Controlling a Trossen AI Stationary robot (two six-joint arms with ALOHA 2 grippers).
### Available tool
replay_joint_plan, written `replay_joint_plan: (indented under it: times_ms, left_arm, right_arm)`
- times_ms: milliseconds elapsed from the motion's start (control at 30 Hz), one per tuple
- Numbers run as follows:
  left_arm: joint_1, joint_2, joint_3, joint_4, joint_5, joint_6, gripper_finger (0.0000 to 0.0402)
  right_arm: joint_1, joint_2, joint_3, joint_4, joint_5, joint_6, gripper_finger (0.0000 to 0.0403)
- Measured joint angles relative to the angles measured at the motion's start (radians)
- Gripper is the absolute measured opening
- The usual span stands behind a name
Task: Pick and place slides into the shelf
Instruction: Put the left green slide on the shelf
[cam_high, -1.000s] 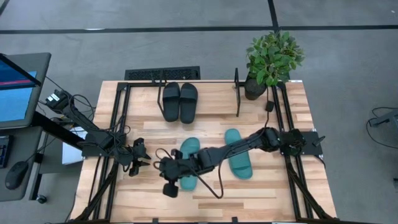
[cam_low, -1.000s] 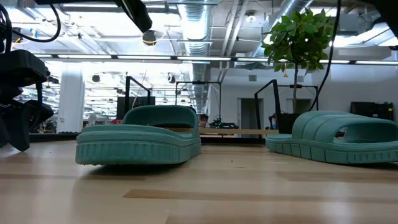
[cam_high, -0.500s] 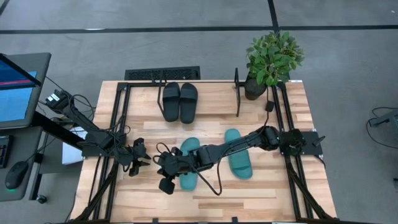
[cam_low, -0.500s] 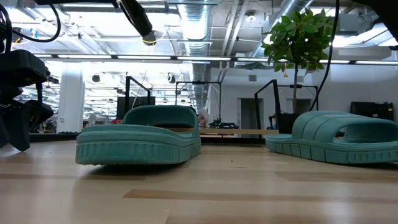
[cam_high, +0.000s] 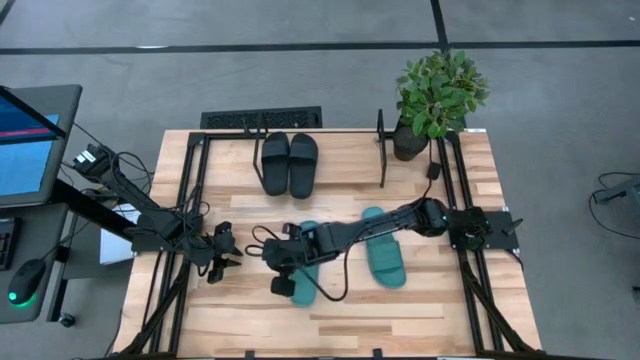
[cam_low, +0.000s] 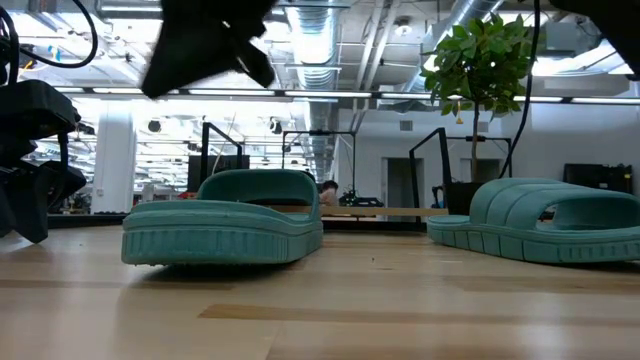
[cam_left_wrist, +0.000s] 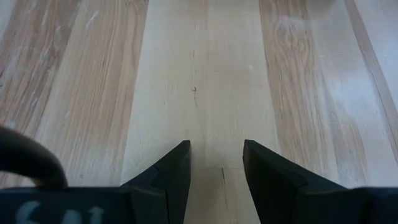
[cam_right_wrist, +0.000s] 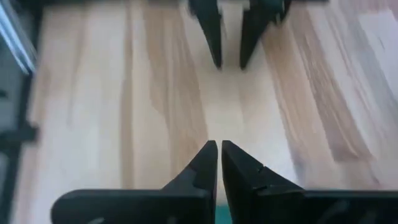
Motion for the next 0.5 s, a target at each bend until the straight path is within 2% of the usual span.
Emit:
replay_joint_plan:
  times_ms: [167,300,400,500]
  left_arm:
    - [0.000,0.000,0.000,0.000,0.000,0.000,0.0135]
    - [0.000,0.000,0.000,0.000,0.000,0.000,0.0135]
    - [0.000,0.000,0.000,-0.002,0.000,0.000,0.0135]
    - [0.000,0.000,0.000,-0.002,0.000,0.000,0.0135]
  right_arm:
    - [0.008,-0.010,0.000,-0.099,0.002,-0.090,0.0032]
    - [0.042,-0.040,0.036,-0.194,0.055,-0.139,0.0021]
    - [0.083,-0.072,0.092,-0.271,0.180,-0.146,0.0005]
    - [0.139,-0.094,0.131,-0.339,0.361,-0.121,0.0005]
